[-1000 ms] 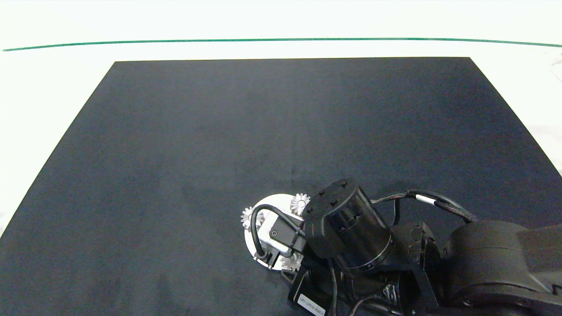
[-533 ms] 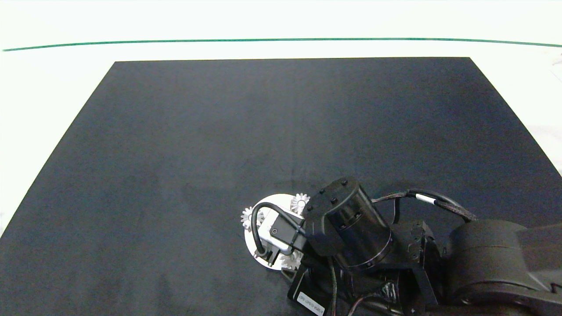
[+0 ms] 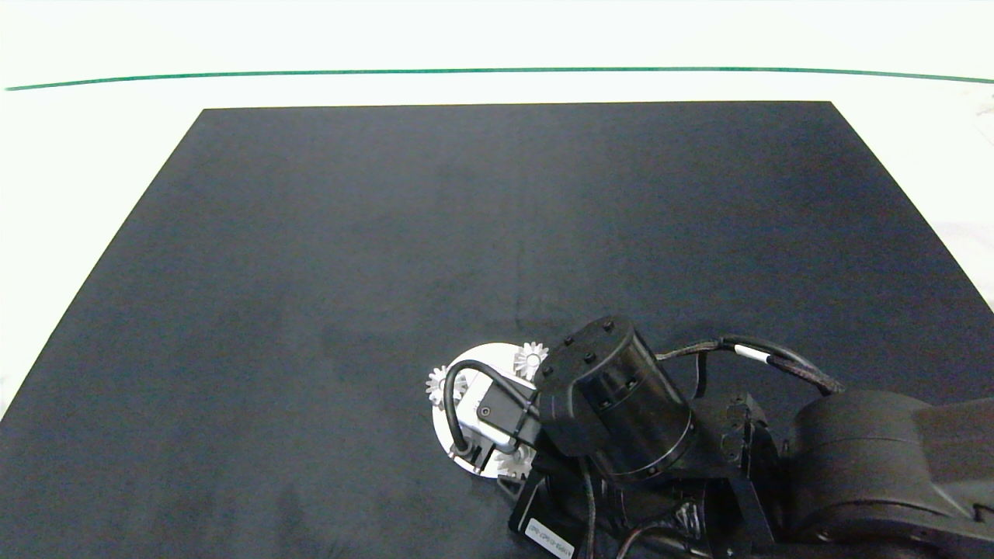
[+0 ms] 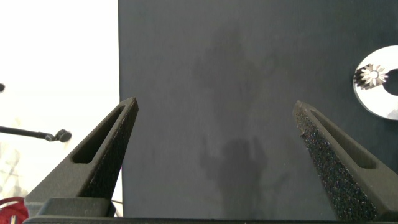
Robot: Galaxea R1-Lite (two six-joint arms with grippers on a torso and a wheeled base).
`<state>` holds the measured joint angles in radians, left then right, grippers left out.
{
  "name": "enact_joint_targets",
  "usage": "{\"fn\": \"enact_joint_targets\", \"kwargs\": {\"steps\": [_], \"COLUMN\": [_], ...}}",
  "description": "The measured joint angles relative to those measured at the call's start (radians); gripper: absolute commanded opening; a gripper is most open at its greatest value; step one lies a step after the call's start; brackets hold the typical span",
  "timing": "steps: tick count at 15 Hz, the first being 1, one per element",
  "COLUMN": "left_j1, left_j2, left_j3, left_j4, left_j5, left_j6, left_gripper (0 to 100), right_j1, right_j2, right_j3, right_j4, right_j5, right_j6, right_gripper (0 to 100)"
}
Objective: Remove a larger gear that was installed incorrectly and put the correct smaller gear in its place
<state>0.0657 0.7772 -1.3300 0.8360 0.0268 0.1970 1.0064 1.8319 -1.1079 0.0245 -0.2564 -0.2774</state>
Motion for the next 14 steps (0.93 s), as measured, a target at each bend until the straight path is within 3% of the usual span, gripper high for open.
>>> {"fn": "enact_joint_targets", "kwargs": {"steps": [14], "left_j1": [0.000], "left_j2": [0.000], "left_j3": [0.000], "left_j4": [0.000], "left_j5": [0.000], "left_j6": [0.000], "left_gripper": [100], "right_j1": [0.001], "right_j2": [0.003], "right_j3": [0.000], "right_j4": [0.005], "right_j5": [0.000], "right_j6": [0.000], "right_gripper": [28]}}
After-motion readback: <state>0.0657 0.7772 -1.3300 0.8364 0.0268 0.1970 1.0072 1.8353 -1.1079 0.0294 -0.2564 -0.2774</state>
